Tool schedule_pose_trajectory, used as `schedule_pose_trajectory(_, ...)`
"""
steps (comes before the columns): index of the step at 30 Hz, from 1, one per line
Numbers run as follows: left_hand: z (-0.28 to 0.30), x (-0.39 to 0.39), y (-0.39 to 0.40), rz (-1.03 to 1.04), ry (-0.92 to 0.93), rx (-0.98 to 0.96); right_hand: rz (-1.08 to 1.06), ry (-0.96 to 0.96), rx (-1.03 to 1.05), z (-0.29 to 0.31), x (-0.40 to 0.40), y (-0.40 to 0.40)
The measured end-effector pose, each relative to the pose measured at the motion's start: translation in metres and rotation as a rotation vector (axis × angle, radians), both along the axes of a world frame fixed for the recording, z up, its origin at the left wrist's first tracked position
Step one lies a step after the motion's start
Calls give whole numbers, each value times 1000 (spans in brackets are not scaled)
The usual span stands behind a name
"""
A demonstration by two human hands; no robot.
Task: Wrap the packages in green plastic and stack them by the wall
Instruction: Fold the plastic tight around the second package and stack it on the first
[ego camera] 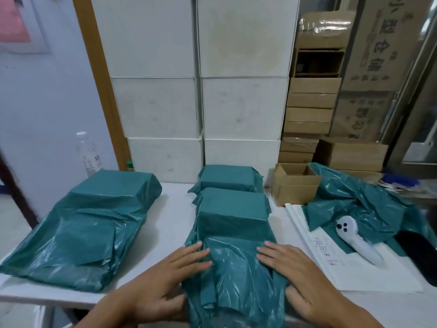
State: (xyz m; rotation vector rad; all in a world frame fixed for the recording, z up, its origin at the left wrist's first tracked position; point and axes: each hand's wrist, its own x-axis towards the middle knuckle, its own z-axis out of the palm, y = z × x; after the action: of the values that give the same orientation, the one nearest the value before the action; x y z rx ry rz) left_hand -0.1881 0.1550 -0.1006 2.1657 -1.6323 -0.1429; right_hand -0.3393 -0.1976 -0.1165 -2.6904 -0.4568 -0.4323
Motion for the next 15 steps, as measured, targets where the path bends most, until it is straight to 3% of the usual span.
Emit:
schedule_pose_trajectory(3,14,12,-21,59,5,-216,3,-67,235,16,19,12)
schedule_pose_trajectory(5,16,28,-39,149,-121,-287,-44,-78,338,25,36,16)
schedule_pose_trajectory(8,5,55,-69,251,-335,-254,-208,-173,61,23,69,24)
schedule_pose_trajectory(10,-4,69,-84,314,-348,-195,-292,-180,-111,9,91,25)
schedule_pose_trajectory(15,-20,93,-85,299,-270,-126,-240,-107,-88,-5,108,-5)
